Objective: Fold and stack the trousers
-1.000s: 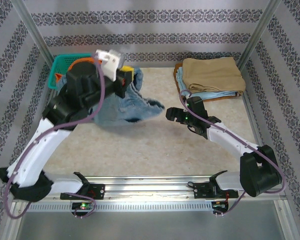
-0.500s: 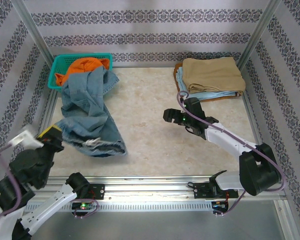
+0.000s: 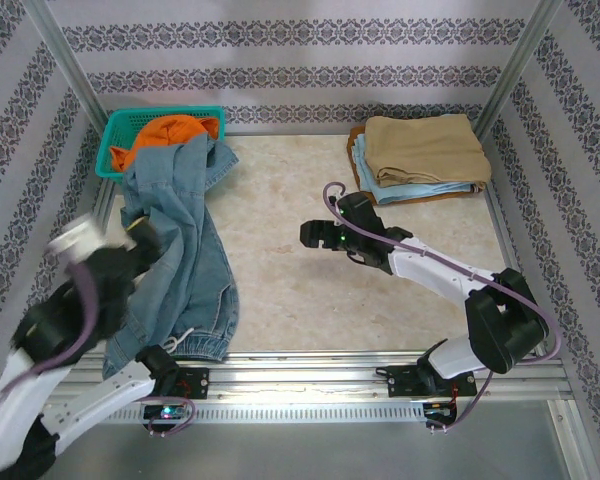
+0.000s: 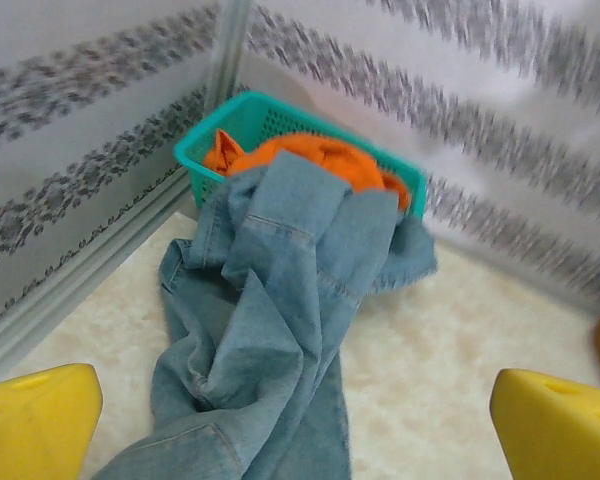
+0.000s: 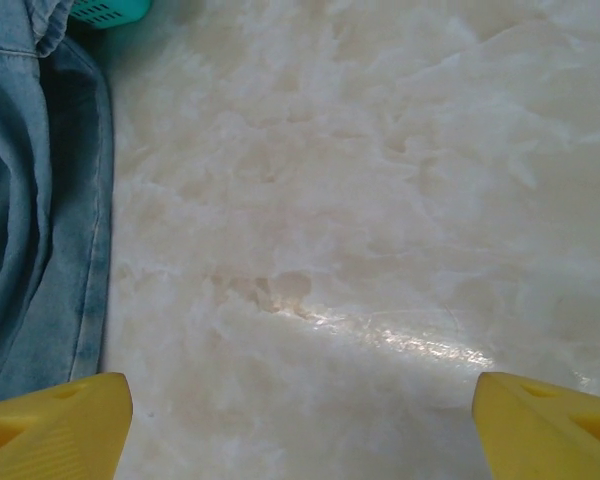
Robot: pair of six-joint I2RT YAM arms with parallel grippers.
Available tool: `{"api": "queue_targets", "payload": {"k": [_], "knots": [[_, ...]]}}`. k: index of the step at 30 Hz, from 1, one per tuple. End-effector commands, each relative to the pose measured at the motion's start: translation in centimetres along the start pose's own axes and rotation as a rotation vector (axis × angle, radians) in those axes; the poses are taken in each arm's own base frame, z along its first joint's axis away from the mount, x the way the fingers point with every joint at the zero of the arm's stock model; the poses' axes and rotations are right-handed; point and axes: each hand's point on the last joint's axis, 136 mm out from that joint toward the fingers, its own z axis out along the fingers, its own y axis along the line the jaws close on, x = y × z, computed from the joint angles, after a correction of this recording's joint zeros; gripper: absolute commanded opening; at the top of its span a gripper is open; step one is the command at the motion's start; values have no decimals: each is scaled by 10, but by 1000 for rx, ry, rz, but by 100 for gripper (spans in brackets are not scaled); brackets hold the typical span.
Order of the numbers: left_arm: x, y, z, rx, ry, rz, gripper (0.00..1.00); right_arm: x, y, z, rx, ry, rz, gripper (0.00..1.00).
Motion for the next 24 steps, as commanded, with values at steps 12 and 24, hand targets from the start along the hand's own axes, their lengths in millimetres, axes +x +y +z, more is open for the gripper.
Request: {"api": "queue_targets", "payload": {"k": [12,24], "knots": [[119,-84,254,-176,451,192,99,1,-29,-2,21,26,45,92],[216,-37,306,-303,666,115,81,-3,-31,-7,14,11,57,97]]}}
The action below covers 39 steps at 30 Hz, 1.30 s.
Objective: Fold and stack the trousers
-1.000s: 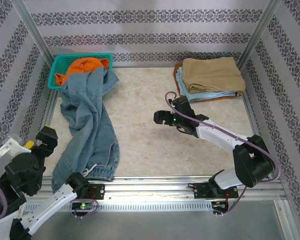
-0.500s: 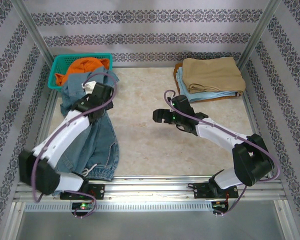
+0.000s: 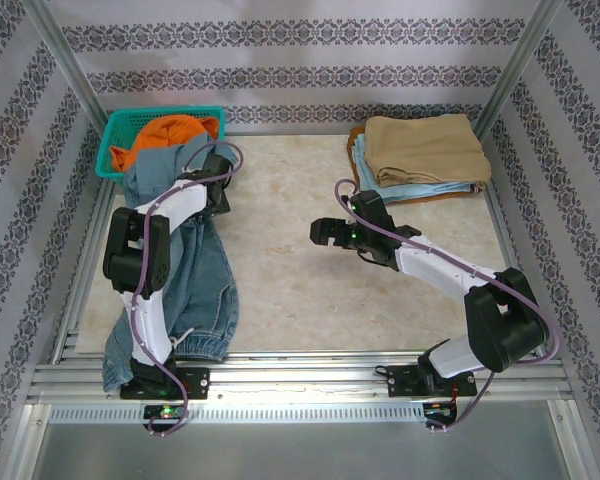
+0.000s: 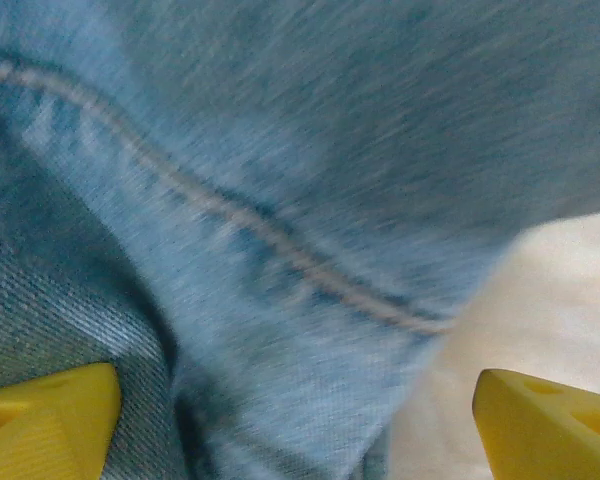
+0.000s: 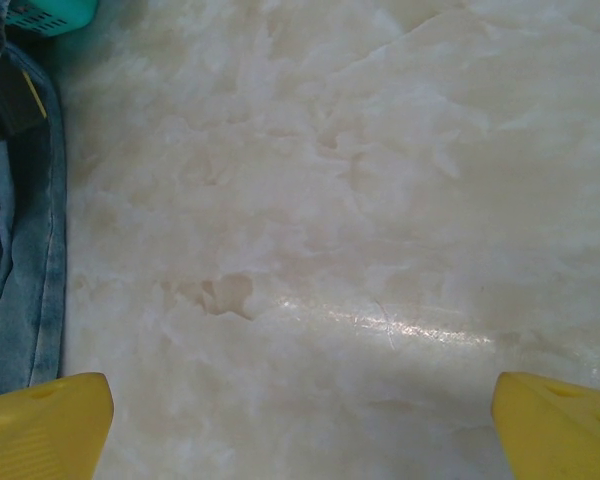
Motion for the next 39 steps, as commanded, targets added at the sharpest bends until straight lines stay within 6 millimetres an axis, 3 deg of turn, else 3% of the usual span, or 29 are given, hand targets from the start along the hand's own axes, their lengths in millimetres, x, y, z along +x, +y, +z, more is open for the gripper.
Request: {"api": "queue_targets", "payload": {"k": [1,4,7,11,14,17,23,28,34,37,39], "knots": [[18,0,10,53,45,-85,77,-1,-1,-5,-13,-2,10,97],[35,0,23,88,82,-139,63,-3,-3,-7,-8,-13,17,97],[44,-1,30,98,107,-137,42,-4,-5,-8,-8,-18,26,97],[50,-1,30,126,113,-121,0,-4,-7,-8,-8,-22,32,97],[45,-2,13,173,76,-106,0,-5,-7,-8,-7,-24,34,96],[30,-7,-24,273,-4,-90,0,-6,-8,-9,-2,-30,32,96],[1,-48,-129,553,-165,64,0,-5,-11,-7,7,-32,28,95],[-2,-67,-217,742,-339,182,0,-7,-16,-10,24,-51,39,95],[52,-108,-310,985,-447,479,0,-12,-30,-18,62,-96,80,95],[88,-122,-345,1099,-473,603,0,-15,-42,-24,106,-128,111,96],[113,-129,-358,1165,-465,677,0,-18,-63,-35,189,-174,166,96]]}}
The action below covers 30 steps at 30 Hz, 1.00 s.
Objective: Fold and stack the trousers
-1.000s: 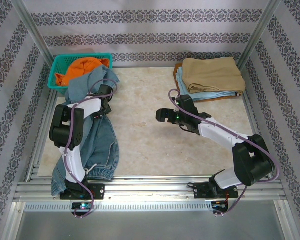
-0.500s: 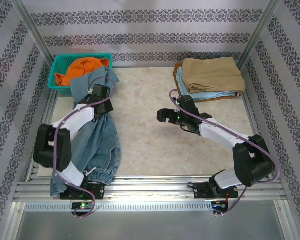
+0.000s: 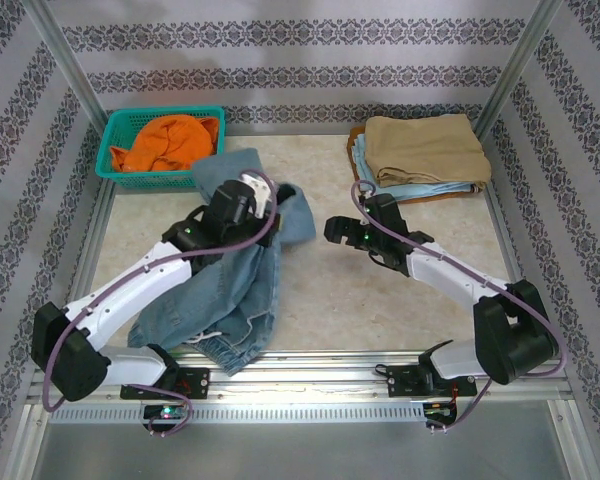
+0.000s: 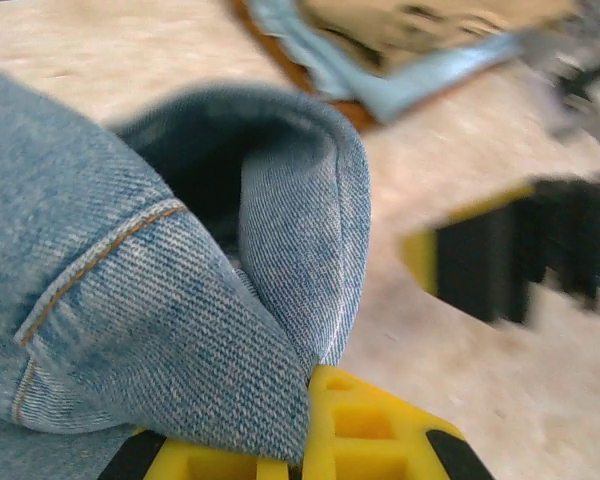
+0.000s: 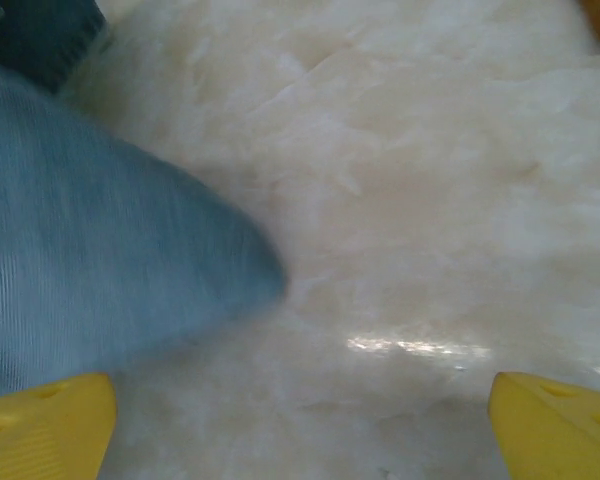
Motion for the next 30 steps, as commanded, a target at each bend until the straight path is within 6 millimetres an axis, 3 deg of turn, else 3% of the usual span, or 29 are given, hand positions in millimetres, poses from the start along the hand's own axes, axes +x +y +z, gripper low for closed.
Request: {"api": "queue_targets", "payload": {"k": [1,4,6,9,12,13,14,15,17,18,19,21,24,27,30], "knots": [[-20,-60,-17,201,-111,159,0,-14,-39,-19,153,-109,108,96],[13,-94,-5,328,-28,198,0,-22,-85,-52,307,-235,213,96],[37,-122,8,428,33,210,0,-29,-100,-75,342,-327,252,97],[76,-159,31,510,157,258,0,-38,-112,-102,368,-427,273,98],[101,-177,50,544,254,268,0,-41,-115,-104,357,-423,294,98],[104,-179,52,544,273,266,7,-40,-114,-100,344,-403,295,98],[106,-180,52,546,287,271,26,-40,-111,-97,334,-386,291,98],[103,-178,51,525,284,273,60,-40,-107,-92,313,-362,285,98],[99,-171,40,490,266,299,79,-40,-96,-84,269,-316,268,97],[91,-161,33,432,234,304,96,-41,-87,-81,241,-296,250,97],[86,-149,25,375,200,313,100,-42,-77,-78,207,-276,224,97],[71,-117,7,222,116,290,100,-42,-53,-75,159,-231,158,96],[62,-45,-28,-78,16,91,100,-36,-12,-68,73,-148,46,96],[85,27,-76,-370,-25,-143,98,-20,30,-58,-35,-44,-69,95],[131,81,-125,-579,-22,-359,92,-1,59,-46,-51,59,-207,95]]}}
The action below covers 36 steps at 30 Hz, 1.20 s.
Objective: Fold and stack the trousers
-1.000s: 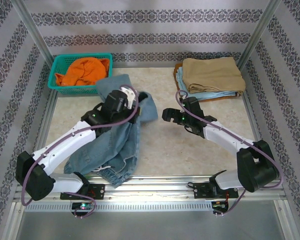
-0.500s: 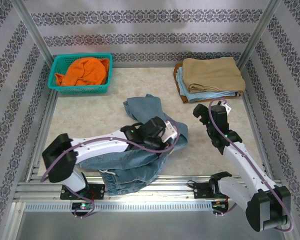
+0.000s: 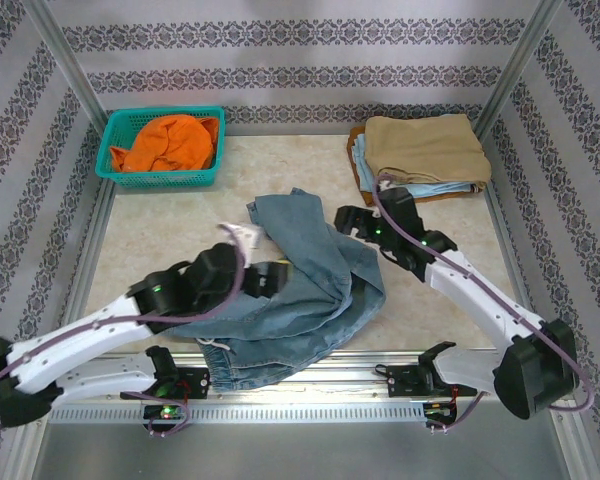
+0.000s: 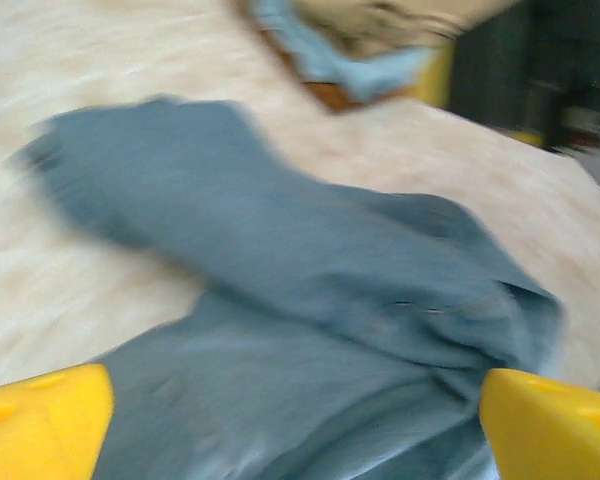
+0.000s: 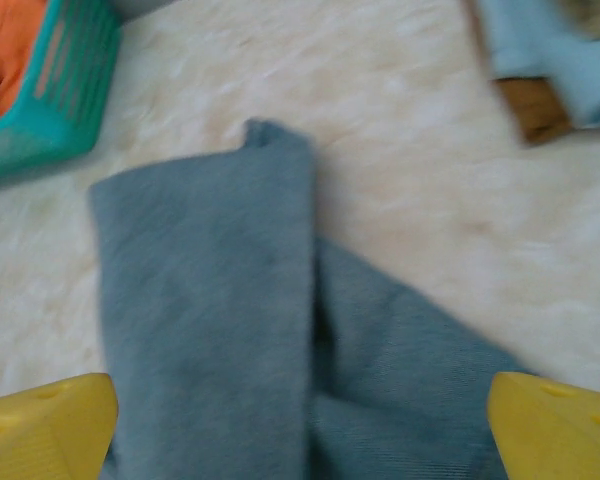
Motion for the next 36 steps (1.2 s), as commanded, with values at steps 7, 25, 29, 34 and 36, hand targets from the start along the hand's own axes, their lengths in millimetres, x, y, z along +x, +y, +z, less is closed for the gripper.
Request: {"api": "queue_targets", "payload": {"k": [7,25,29,34,36], "knots": [[116,146,-52,-435,91,-451,88,59,12,10,22,271,-111,95],[197,151,-3,-504,265,-511,66,120,18,-8,-143,399,-10,50],[192,152,-2,-490,239,-483,3,108,26,-15,-164,366,-15,18],[154,147,-17,-434,144,-422,0,84,34,-35,-180,271,-20,0],[135,144,-25,-406,91,-401,0,74,34,-48,-172,224,-14,0]]}}
